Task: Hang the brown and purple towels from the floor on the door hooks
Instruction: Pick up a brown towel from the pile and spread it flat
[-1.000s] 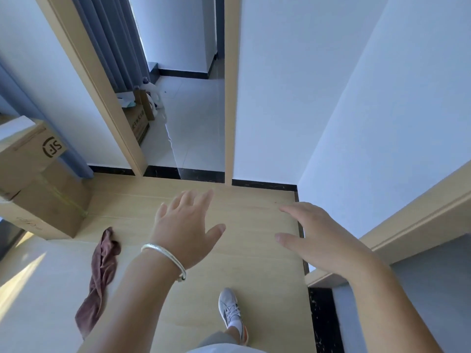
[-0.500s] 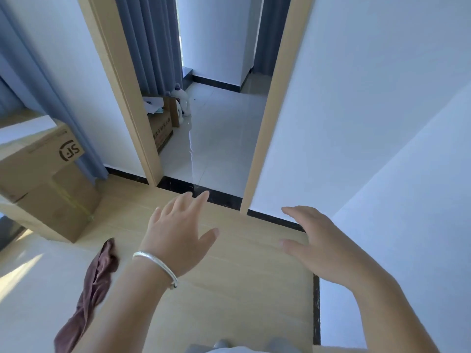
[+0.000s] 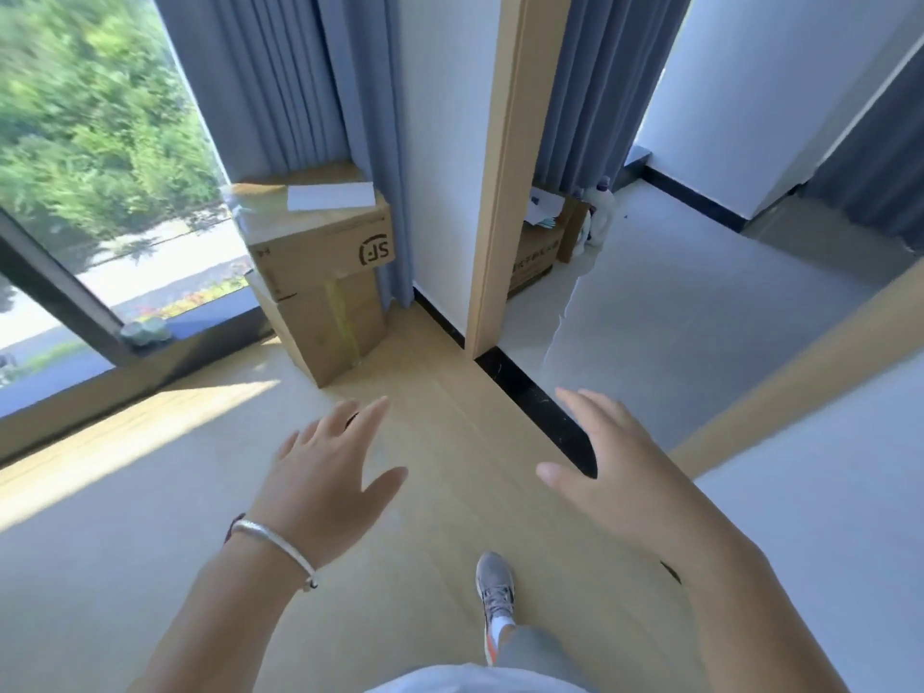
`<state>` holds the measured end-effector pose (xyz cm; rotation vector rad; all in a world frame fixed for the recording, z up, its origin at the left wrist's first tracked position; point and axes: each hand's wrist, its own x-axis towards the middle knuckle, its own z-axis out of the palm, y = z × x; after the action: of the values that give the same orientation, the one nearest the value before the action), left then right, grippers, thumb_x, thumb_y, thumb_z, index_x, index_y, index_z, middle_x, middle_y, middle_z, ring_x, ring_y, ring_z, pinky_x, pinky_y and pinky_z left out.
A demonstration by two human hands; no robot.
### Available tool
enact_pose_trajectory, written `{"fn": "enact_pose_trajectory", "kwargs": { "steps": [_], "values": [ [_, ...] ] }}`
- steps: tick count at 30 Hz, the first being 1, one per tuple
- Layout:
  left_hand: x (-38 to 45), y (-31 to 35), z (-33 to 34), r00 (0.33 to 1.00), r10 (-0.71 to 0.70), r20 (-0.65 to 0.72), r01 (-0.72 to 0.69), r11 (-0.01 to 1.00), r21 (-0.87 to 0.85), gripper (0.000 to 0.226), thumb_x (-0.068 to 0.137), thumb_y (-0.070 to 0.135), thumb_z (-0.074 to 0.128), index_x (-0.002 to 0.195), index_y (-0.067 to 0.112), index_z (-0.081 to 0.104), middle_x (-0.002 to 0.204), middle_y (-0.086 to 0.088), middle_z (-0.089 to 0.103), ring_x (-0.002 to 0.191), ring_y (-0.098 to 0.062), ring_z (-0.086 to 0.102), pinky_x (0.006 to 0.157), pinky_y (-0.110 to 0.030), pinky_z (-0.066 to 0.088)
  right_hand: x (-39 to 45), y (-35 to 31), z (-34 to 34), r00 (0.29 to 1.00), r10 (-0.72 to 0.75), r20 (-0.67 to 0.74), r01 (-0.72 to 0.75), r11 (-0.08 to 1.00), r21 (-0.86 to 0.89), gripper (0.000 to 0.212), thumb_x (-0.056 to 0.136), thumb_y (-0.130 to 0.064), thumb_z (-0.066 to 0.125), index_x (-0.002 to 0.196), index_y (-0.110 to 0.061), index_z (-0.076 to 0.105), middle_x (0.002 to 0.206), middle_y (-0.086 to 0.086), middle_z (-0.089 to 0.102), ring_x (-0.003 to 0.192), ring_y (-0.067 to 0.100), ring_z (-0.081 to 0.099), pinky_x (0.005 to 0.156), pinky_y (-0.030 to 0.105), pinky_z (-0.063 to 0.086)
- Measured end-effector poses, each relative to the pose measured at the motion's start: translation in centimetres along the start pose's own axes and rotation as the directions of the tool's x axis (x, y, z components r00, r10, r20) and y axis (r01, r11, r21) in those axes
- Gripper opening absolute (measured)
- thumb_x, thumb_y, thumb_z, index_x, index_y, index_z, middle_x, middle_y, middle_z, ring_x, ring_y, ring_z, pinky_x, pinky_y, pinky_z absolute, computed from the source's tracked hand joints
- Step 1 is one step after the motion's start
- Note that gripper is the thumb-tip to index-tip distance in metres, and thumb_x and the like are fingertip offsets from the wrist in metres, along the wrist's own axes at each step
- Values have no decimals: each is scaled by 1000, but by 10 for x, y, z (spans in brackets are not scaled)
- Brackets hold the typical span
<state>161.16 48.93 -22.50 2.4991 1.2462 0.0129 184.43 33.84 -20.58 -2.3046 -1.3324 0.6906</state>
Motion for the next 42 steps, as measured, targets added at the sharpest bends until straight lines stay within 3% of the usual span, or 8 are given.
{"fn": "enact_pose_trajectory", "kwargs": {
  "steps": [3, 8, 19, 23, 27, 33, 38, 42],
  "values": [
    [17, -13, -11, 984, -171, -57, 173, 985, 19, 68, 90, 58, 45, 149, 39, 19, 153, 9, 28, 137, -17, 35, 111, -33, 29, 59, 2, -14, 992, -94, 89, 94, 996, 9, 73, 88, -50, 57, 148, -43, 17, 153, -27, 9, 141, -4, 11, 102, 23, 25],
    [41, -21, -17, 911, -402, -90, 405, 914, 19, 71, 88, 55, 51, 150, 35, 23, 154, 1, 31, 138, -22, 35, 110, -38, 33, 147, -3, -23, 934, -235, 270, 249, 968, -18, 73, 88, -44, 60, 149, -40, 20, 154, -22, 11, 142, 2, 12, 109, 27, 25],
    [78, -57, 26, 768, -638, -58, 626, 766, -147, 71, 86, 50, 57, 149, 31, 29, 150, -2, 37, 135, -23, 38, 109, -36, 29, 294, -63, 42, 716, -410, 565, 547, 833, -89, 80, 84, -40, 68, 148, -41, 21, 154, -19, 14, 141, 3, 15, 101, 24, 27],
    [108, -103, 56, 722, -692, 11, 683, 709, -177, 73, 90, 53, 50, 152, 27, 22, 155, 3, 27, 141, -17, 27, 114, -35, 25, 352, -97, 98, 643, -416, 643, 644, 748, -160, 81, 85, -38, 69, 150, -37, 20, 156, -12, 14, 143, 7, 13, 107, 28, 26],
    [155, -160, 85, 707, -704, 76, 700, 680, -217, 70, 93, 50, 46, 152, 27, 17, 157, 4, 20, 143, -16, 20, 114, -36, 21, 417, -136, 162, 543, -399, 738, 774, 579, -256, 82, 87, -37, 65, 152, -34, 15, 159, -7, 12, 146, 12, 8, 115, 35, 20],
    [240, -250, 148, 674, -729, 120, 736, 648, -196, 74, 92, 49, 49, 152, 23, 15, 156, -3, 21, 145, -19, 15, 117, -42, 16, 506, -165, 268, 405, -410, 817, 896, 356, -265, 83, 86, -39, 63, 153, -28, 15, 157, -1, 16, 146, 16, 10, 118, 39, 16],
    [297, -308, 235, 566, -796, 217, 824, 543, -158, 74, 90, 49, 51, 150, 24, 17, 155, -3, 21, 147, -25, 6, 115, -55, 6, 566, -145, 376, 353, -370, 859, 913, 339, -229, 79, 86, -37, 63, 152, -23, 22, 156, 5, 24, 144, 20, 19, 116, 38, 20],
    [324, -340, 321, 545, -808, 224, 836, 504, -216, 66, 88, 42, 55, 145, 19, 32, 144, -2, 38, 143, -24, 20, 115, -49, 14, 616, -109, 462, 308, -284, 908, 928, 300, -220, 77, 85, -33, 63, 151, -20, 26, 154, 6, 29, 141, 22, 26, 113, 36, 23]
  ]
}}
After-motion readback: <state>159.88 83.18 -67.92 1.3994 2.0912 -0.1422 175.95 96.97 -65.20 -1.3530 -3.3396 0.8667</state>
